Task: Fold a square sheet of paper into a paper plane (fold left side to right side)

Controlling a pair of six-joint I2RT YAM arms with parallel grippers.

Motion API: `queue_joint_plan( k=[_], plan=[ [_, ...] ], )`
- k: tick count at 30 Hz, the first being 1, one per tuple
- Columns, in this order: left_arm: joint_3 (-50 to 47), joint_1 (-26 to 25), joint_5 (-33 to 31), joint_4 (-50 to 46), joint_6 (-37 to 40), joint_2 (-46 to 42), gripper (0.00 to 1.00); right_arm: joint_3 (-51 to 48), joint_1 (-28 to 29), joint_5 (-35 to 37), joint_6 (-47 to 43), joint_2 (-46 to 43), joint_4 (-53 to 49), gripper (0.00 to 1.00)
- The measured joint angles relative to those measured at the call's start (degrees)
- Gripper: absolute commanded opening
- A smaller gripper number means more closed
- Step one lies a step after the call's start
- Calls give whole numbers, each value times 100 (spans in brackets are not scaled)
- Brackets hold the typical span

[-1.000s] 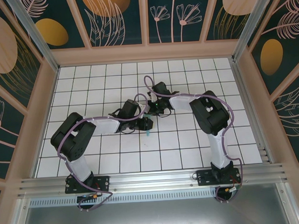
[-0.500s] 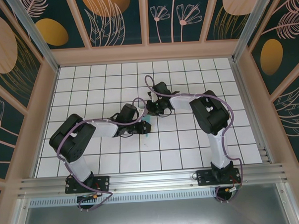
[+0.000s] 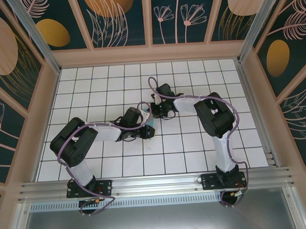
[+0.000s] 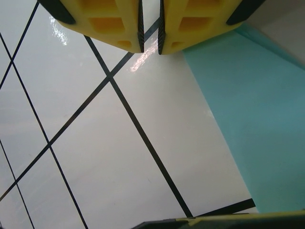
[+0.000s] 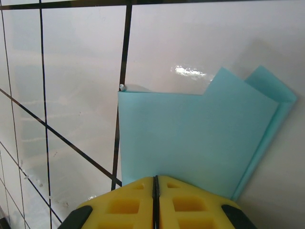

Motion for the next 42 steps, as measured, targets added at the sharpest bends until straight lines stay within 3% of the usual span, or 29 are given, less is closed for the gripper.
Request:
queue_joint_plan(
  k=[16,21,28,33,42],
  plan=[
    [-254,-157,249,-400,-63,-802,23,44,-11,-70,0,39,-20,11],
    [-254,-151,46,-492,-326,-1189,27,52,-11,-70,0,44,-20,11],
    [-415,625,-55,-323,-1056,-1567,31,52,-11,-72,0,44,-22,11],
    [-407,850,168,-149,-1325,-1475,30,52,-11,-81,0,44,-20,11],
    [101,850,778,354,-1578,-402,27,52,-17,-85,0,44,-20,11]
  ],
)
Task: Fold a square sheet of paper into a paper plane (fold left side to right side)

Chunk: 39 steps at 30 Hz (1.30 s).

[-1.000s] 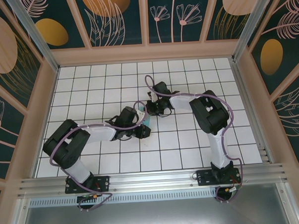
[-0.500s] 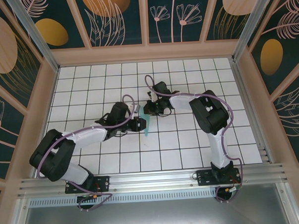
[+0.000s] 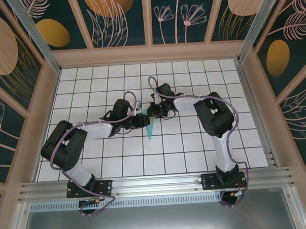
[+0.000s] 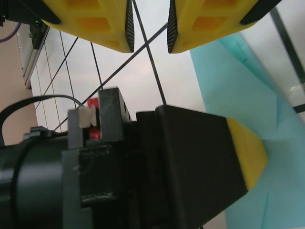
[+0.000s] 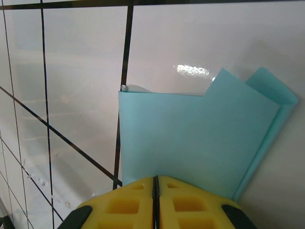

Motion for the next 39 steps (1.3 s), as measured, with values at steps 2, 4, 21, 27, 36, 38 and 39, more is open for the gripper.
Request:
queue_joint_plan(
  k=[2,4,21,27,36,38,39],
  plan=[
    [98,0,83,92,-28,221,26,2,0,0,0,0,0,11],
    [166,0,116,153,-31,442,26,0,0,0,0,0,0,11],
    [184,0,-107,236,-2,955,22,-162,-243,-214,164,-229,216,26],
    [184,11,-85,286,-11,997,18,-802,-507,-212,219,-1189,328,12],
    [184,15,-149,321,-26,1038,12,-2796,-76,-564,774,-2581,1021,10],
    [184,15,-168,321,-28,1040,11,-3073,144,-649,1021,-2586,1325,10],
    [184,15,-177,321,-28,1040,11,-3189,262,-684,1152,-2579,1480,10]
  ],
)
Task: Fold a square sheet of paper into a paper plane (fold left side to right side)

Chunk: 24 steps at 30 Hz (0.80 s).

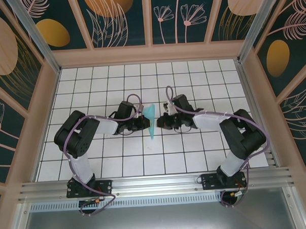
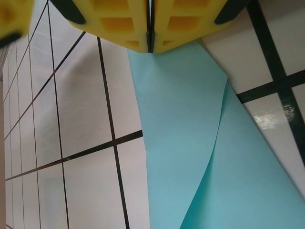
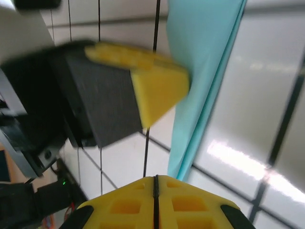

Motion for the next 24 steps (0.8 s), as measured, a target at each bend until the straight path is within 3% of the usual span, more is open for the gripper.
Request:
queue_joint_plan(
  k=[8,24],
  plan=[
    [0,0,-24,-2,0,0,11,-79,293,-111,562,378,839,10],
    [33,0,-61,-70,4,-2,10,-59,306,-129,715,811,1034,11]
  ],
)
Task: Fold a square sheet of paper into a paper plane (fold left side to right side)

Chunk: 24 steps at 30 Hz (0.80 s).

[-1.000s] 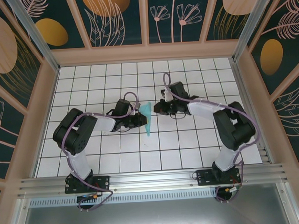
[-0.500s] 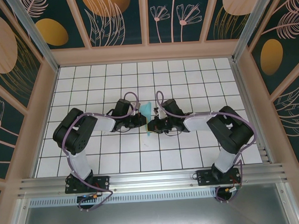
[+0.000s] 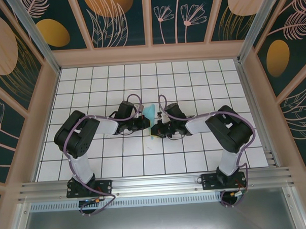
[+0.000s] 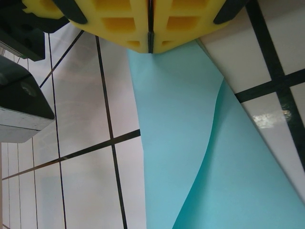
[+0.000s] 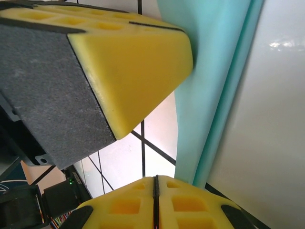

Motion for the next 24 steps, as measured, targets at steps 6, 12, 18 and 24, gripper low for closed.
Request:
queue_joint_plan(
  k=[6,12,18,24],
  plan=[
    [2,0,-4,-13,0,0,10,98,13,4,-4,48,-68,11],
    [11,0,-11,-28,0,0,10,223,46,48,-55,125,-245,11],
    [11,0,-17,-33,2,0,10,358,57,98,-118,168,-525,11],
    [13,0,-17,-35,2,0,10,490,90,197,-223,225,-776,11]
  ],
)
